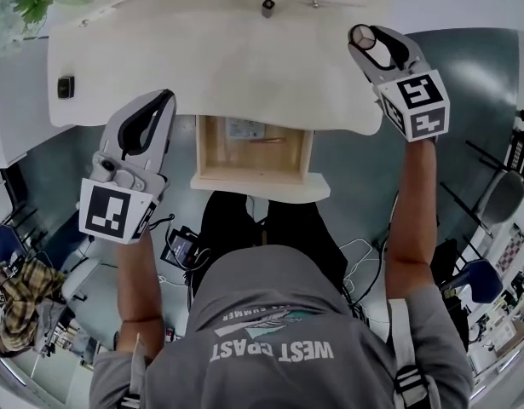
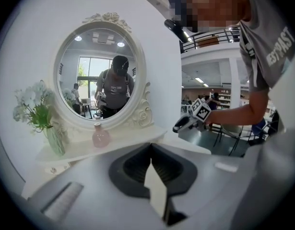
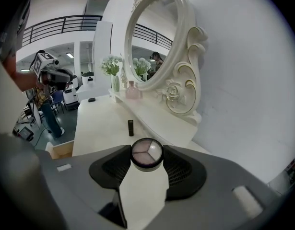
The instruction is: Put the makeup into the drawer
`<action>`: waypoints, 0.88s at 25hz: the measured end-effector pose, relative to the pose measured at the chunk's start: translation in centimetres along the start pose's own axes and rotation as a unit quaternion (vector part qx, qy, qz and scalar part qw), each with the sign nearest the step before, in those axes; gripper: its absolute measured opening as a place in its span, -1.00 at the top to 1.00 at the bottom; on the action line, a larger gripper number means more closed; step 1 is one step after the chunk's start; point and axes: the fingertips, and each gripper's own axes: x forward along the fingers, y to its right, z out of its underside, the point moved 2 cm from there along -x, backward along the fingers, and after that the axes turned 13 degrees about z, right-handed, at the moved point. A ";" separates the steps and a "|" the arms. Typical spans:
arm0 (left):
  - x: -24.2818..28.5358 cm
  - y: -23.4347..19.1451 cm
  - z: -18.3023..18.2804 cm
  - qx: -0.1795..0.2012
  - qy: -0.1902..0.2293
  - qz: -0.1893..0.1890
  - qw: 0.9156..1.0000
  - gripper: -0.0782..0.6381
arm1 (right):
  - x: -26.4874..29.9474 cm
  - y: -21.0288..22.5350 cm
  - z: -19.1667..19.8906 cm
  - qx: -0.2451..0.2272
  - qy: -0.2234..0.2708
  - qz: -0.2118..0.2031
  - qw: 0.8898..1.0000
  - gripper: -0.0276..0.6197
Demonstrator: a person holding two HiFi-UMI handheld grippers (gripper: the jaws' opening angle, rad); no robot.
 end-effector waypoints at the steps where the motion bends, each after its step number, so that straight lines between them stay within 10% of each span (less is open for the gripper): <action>1: -0.5 -0.1 0.1 -0.001 0.002 -0.003 1.000 0.78 | -0.3 -0.5 -0.2 -0.001 0.000 0.000 1.000 0.24; 22: -9.4 -0.1 4.2 -0.021 0.024 -0.036 0.999 0.78 | -3.9 -14.4 -3.2 -0.016 -0.004 -0.082 0.997 0.24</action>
